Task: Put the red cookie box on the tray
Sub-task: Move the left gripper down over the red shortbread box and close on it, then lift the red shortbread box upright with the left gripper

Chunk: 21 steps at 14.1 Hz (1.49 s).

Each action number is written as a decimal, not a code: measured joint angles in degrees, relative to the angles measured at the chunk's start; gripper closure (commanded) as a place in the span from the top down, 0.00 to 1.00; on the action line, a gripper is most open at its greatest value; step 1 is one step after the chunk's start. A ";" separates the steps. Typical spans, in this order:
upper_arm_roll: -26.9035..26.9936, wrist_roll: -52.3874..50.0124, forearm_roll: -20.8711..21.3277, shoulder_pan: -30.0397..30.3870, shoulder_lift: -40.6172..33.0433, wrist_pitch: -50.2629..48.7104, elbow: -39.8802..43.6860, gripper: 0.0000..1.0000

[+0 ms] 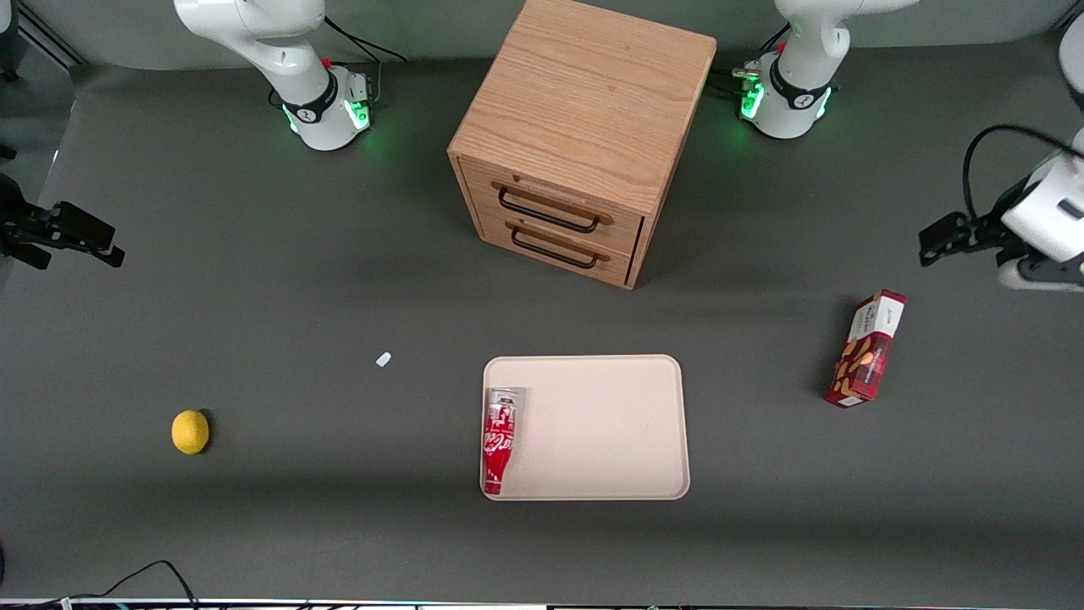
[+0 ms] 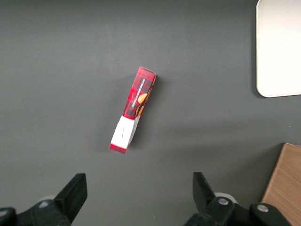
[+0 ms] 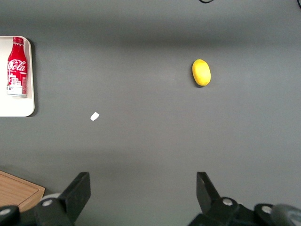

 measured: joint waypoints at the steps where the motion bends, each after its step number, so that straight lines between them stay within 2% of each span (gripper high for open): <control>1: 0.03 2.20 0.03 0.00 1.29 2.11 -0.90 1.00; 4: 0.36 6.63 0.26 0.05 5.23 6.06 -2.08 1.00; 8: 0.41 14.41 2.71 0.14 11.64 13.57 -3.12 1.00; 13: 2.37 22.08 4.35 0.28 15.73 27.79 -10.92 1.00; 17: 3.93 23.80 4.28 0.66 17.69 36.90 -17.11 1.00; 21: 3.96 23.80 4.22 0.65 20.13 41.04 -18.69 1.00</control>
